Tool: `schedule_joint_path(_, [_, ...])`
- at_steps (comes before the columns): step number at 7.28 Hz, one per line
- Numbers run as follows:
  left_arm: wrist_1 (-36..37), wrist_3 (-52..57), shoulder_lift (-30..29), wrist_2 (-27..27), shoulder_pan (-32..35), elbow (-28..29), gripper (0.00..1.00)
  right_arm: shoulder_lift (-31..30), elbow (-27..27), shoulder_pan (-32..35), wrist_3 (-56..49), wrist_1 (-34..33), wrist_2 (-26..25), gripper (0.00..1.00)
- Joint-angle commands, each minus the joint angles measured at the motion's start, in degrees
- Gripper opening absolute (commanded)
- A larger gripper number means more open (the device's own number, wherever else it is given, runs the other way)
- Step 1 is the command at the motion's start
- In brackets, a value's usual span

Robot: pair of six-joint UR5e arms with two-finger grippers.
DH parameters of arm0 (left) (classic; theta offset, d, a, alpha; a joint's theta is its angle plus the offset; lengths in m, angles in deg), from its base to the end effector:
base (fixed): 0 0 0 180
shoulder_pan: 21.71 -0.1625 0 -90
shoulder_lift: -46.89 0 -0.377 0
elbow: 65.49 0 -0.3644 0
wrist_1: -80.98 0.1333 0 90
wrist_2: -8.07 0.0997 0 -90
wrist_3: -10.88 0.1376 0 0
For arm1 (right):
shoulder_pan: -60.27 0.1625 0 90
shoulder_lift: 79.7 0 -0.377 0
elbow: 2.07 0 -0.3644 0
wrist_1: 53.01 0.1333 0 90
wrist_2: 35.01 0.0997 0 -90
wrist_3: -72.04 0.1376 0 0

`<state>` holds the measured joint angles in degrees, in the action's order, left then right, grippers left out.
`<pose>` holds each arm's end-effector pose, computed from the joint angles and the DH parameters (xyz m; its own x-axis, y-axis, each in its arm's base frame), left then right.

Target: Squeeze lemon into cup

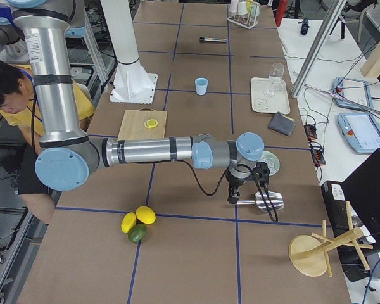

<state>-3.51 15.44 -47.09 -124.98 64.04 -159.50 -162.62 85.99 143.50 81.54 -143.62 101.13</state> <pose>-0.0029 -0.4926 0.5841 0.7184 0.1626 -0.6764 -0.1316 0.9865 0.0974 -0.0270 -0.5167 0.5911 0.6914 0.0270 0.7220 0.0034 0.9992 -0.0407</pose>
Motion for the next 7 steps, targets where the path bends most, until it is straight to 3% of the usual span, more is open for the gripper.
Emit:
schedule_joint_path(1, [-0.2,0.8,0.4,-0.1,0.0,-0.1,1.00,0.0,0.0,0.0,0.0,0.0,0.0,1.00])
schedule_joint_path(5, [-0.9,1.2,0.5,-0.1,0.1,-1.1,1.00,-0.1,0.2,0.0,0.0,0.2,0.0,1.00])
schedule_joint_path(7, [-0.3,10.3,0.9,-0.2,1.0,-0.4,1.00,-0.3,0.4,0.1,0.0,0.1,0.0,1.00])
